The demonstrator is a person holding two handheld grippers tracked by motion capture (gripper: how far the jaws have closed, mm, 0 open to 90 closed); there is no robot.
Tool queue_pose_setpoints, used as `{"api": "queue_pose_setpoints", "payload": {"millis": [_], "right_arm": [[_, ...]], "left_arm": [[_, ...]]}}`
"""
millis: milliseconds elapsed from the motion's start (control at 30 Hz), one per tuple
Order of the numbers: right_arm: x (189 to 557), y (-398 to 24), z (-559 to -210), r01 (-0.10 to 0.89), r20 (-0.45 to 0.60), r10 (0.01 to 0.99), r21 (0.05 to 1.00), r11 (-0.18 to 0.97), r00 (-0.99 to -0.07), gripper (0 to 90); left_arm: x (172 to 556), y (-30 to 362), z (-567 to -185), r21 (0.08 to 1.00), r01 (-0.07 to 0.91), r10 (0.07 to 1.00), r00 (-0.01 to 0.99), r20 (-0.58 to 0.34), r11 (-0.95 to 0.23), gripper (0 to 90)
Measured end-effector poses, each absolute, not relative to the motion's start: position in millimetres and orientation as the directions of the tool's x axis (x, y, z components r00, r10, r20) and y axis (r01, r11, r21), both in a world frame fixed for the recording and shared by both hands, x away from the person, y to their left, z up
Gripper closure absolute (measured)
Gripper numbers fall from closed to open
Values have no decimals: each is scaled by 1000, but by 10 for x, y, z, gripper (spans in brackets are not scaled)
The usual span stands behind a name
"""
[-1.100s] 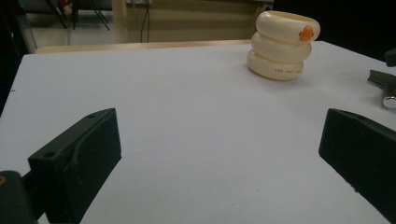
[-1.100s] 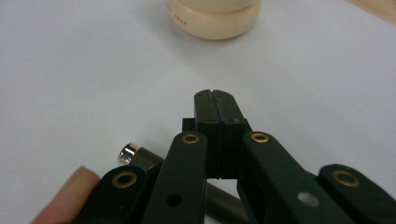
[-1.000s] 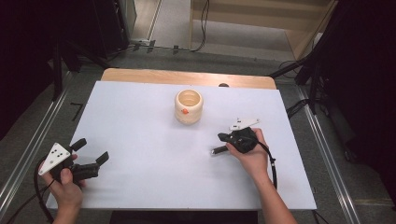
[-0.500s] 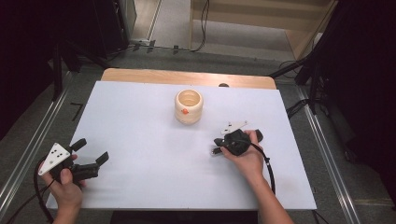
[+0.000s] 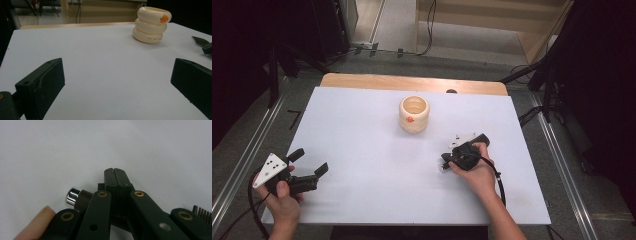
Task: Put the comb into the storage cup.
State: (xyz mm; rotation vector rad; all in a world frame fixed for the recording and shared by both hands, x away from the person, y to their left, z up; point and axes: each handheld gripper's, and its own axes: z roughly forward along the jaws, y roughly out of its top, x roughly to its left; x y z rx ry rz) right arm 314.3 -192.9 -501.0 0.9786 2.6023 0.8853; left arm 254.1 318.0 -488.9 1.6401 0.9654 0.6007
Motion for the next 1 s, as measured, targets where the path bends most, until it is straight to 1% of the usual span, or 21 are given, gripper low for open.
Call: {"api": "queue_pose_setpoints", "payload": {"millis": [333,767,967,1000], "right_arm": [[2974,-2068,-5023,531,9,645,576,621,-764,880],[2806,-2403,-5026,581,16,695,563,588,-719,880],[2814,-2459,-5021,586,-12,708,552,593,-706,880],[2815,-2473,-5012,585,-35,711,542,604,-702,880]], "left_arm": [[2541,3181,-4889,954,288,836,541,-92,-81,0],[2542,3181,-4890,954,289,836,540,-94,-79,0],[2543,3185,-4890,954,288,836,541,-95,-78,0],[2542,3185,-4890,954,288,835,542,-95,-79,0]]}}
